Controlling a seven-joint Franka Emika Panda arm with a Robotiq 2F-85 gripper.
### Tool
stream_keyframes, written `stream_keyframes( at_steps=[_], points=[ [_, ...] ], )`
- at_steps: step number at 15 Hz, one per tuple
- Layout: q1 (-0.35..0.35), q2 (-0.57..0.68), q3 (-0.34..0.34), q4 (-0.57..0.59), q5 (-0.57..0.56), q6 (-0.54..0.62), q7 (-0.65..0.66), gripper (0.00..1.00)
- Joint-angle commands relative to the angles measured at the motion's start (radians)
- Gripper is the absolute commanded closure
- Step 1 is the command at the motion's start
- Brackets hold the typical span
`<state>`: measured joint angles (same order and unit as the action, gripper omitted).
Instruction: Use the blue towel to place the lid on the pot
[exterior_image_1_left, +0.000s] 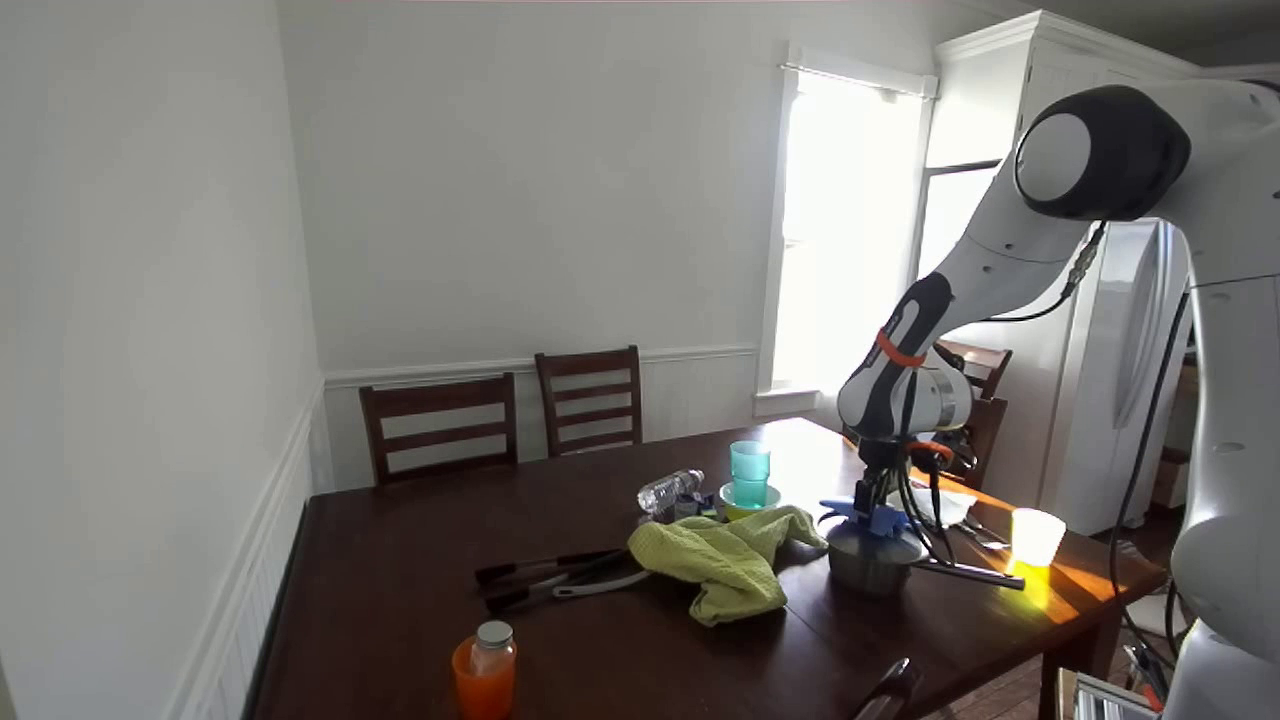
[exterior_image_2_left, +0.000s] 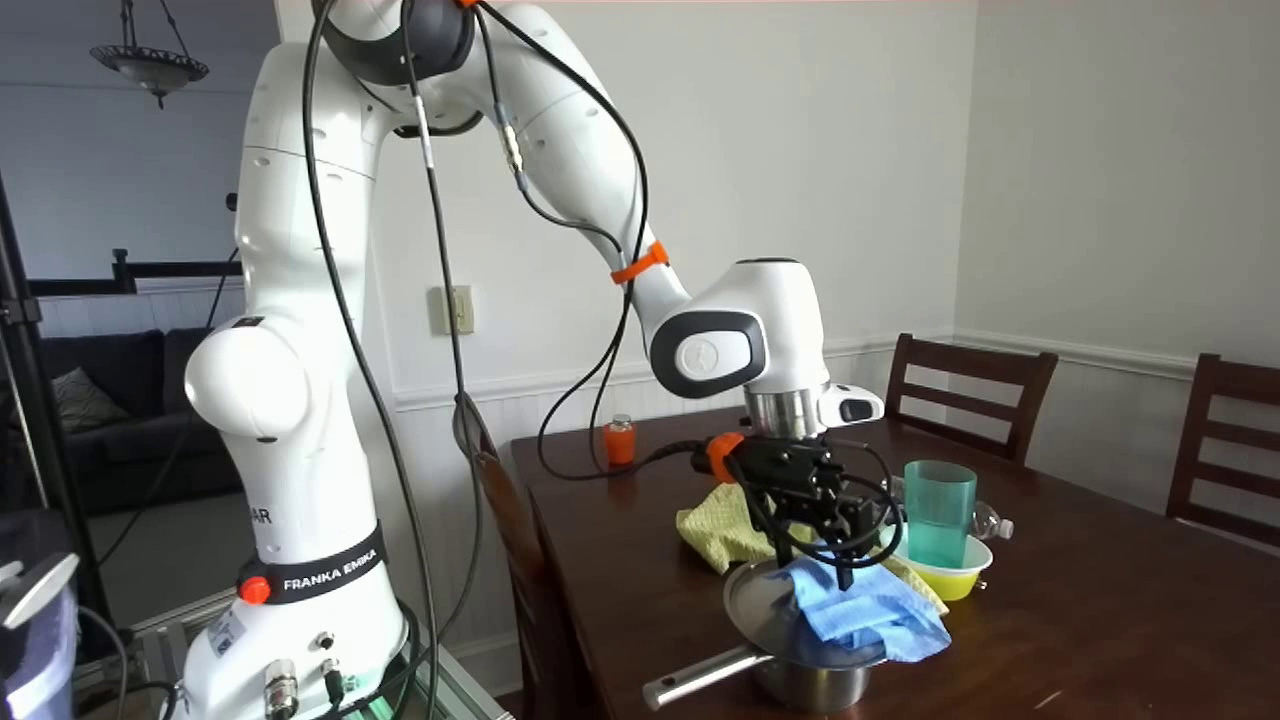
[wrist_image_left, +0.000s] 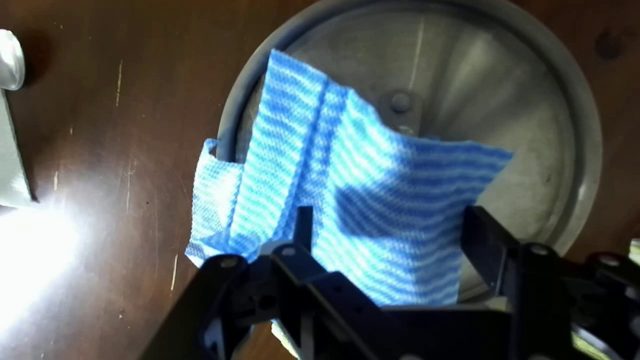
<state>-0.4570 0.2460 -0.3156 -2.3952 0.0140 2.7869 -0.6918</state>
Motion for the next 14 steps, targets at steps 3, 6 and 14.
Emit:
stream_keyframes(
  at_steps=[3,6,14],
  points=[
    [-0.009,-0.009,0.008,0.007,-0.017,0.006,0.032,0.05],
    [-0.007,-0.023,0.008,0.001,-0.017,0.0,0.04,0.0],
    [0.009,-0.144,-0.012,-0.033,-0.047,-0.029,0.065,0.0]
  ],
)
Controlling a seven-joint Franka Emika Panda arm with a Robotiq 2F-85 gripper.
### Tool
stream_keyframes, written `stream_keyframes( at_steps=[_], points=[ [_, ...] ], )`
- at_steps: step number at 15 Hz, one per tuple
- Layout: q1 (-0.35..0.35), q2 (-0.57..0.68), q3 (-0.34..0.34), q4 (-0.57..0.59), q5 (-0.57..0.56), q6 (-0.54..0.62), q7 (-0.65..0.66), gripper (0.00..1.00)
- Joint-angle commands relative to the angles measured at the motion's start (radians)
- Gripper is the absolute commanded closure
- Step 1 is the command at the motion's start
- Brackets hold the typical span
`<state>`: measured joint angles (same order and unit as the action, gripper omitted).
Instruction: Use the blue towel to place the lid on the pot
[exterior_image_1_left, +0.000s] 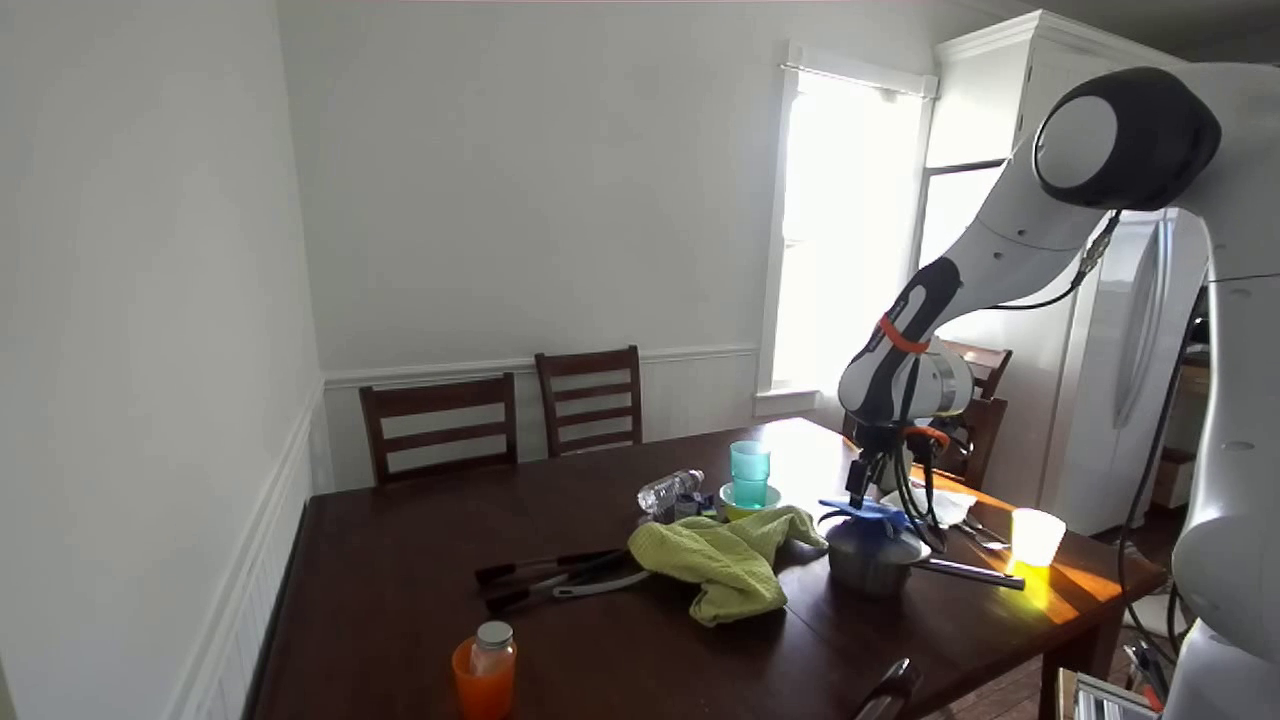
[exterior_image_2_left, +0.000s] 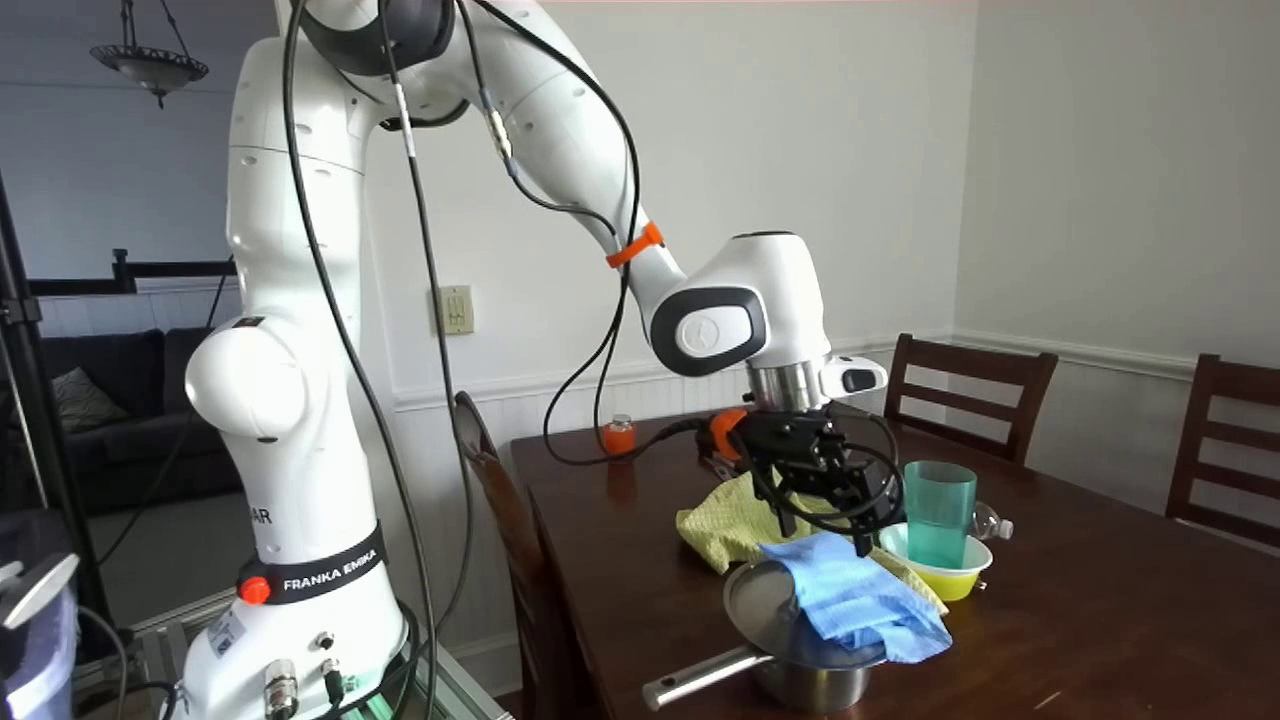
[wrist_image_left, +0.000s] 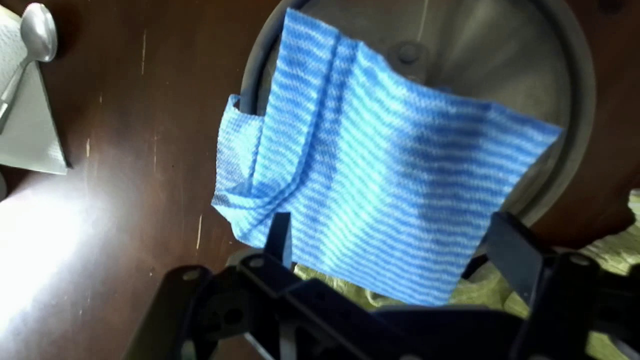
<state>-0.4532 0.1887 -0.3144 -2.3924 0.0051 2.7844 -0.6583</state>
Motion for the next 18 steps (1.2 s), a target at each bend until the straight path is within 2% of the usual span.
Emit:
stream_keyframes(
  at_steps=[1,7,12,13,18],
  points=[
    [0.006,-0.108,-0.014,-0.04,-0.035,-0.033,0.03,0.0],
    [0.019,-0.266,-0.04,-0.067,-0.032,-0.096,0.052,0.0],
    [0.022,-0.379,-0.06,-0.082,-0.065,-0.16,0.121,0.0],
    [0.037,-0.312,-0.069,-0.047,-0.038,-0.132,0.085,0.0],
    [0.04,-0.356,-0.076,-0.067,-0.046,-0.15,0.101,0.0]
  ],
)
